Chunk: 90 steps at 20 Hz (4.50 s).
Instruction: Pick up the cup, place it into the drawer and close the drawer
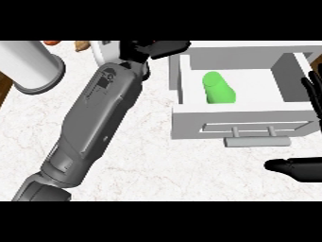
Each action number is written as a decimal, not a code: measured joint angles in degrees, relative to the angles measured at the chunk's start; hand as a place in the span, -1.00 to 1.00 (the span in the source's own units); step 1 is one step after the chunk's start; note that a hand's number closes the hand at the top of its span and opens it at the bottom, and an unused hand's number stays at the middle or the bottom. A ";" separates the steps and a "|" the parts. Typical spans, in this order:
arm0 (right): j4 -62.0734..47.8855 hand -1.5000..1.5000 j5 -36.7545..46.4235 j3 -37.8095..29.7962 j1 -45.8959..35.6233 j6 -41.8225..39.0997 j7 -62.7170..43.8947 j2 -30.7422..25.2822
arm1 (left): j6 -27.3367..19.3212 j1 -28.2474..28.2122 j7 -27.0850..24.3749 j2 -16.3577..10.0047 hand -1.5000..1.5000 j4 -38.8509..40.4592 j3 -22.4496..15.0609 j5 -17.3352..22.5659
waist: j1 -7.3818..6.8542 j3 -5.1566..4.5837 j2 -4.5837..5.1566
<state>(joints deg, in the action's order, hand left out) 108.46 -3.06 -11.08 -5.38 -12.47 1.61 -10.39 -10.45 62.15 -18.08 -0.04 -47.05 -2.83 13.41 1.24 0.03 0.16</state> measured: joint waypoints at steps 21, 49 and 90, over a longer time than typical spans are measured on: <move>0.60 -1.00 -1.10 0.15 -0.53 -1.38 0.00 -0.32 | -10.99 10.28 -0.62 0.03 -1.00 20.65 -21.34 15.74 | 2.77 0.05 0.55; 6.03 1.00 -7.16 2.12 2.12 -12.02 -2.33 -5.22 | -18.77 10.89 -3.85 -0.58 -1.00 15.79 -30.22 25.24 | 0.73 -0.02 0.04; -59.00 1.00 54.55 19.89 -28.22 17.85 15.97 -1.17 | -4.16 -32.97 3.62 -31.88 -1.00 -30.48 -14.51 27.26 | -3.98 -0.10 0.10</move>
<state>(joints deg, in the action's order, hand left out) 49.46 51.49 8.81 -33.60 5.38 17.58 -11.56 -14.61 29.18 -14.45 -31.92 -77.53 -17.35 40.67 -2.74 -0.07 0.26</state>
